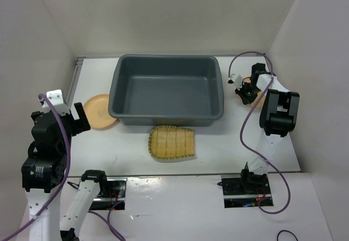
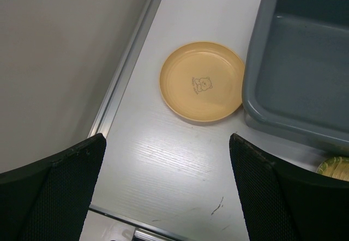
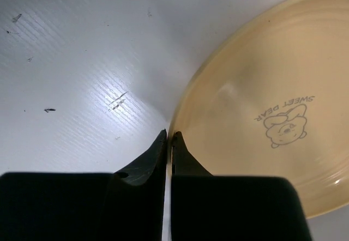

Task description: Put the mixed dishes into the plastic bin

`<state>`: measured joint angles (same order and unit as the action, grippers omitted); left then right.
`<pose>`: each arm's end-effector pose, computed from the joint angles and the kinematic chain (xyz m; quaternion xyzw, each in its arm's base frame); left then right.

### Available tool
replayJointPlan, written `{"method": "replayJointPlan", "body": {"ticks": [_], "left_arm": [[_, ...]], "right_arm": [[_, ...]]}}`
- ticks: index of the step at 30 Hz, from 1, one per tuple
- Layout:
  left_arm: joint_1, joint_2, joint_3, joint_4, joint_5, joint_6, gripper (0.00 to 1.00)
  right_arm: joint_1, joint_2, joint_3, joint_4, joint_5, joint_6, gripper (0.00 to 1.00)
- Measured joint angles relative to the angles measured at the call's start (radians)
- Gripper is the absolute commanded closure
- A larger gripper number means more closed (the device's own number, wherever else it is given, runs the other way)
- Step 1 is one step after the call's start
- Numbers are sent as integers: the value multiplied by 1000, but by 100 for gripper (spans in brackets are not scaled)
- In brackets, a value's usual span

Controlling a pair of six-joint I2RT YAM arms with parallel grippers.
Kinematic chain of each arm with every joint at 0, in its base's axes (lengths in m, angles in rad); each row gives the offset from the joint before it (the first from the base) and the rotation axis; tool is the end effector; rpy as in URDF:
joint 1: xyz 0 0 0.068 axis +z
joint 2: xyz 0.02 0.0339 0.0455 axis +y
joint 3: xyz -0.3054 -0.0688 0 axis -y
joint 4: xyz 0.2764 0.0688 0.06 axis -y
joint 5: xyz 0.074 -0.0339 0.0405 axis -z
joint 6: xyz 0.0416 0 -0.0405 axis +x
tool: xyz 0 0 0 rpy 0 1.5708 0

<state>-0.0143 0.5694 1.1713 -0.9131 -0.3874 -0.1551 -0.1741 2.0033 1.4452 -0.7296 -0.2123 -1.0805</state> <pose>0.0640 0.0148 0.4497 -0.1689 0.7831 0.1061 0.5891 0.4410 -0.0687 0.1852 -0.4445 0.8785 0.0026 0.1751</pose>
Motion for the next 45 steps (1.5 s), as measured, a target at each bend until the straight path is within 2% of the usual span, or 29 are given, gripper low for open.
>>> {"method": "replayJointPlan", "body": {"ticks": [6, 13, 17, 23, 27, 30, 39, 45], "left_arm": [[0, 0, 0, 0, 0, 0, 0], [1, 0, 0, 0, 0, 0, 0], [1, -5, 0, 0, 0, 0, 0], [1, -39, 0, 0, 0, 0, 0], [1, -47, 0, -1, 0, 0, 0], [1, -50, 0, 0, 0, 0, 0], [1, -60, 0, 0, 0, 0, 0], [1, -59, 0, 0, 0, 0, 0]], "right_arm": [[-27, -16, 40, -50, -48, 5, 100], [25, -127, 219, -105, -101, 112, 100], [169, -264, 306, -95, -87, 150, 100], [556, -362, 382, -86, -62, 213, 100], [710, -342, 357, -93, -41, 258, 100], [759, -332, 279, -84, -16, 286, 100], [777, -238, 65, -58, 60, 317, 100], [766, -192, 1, -18, 107, 316, 100]]}}
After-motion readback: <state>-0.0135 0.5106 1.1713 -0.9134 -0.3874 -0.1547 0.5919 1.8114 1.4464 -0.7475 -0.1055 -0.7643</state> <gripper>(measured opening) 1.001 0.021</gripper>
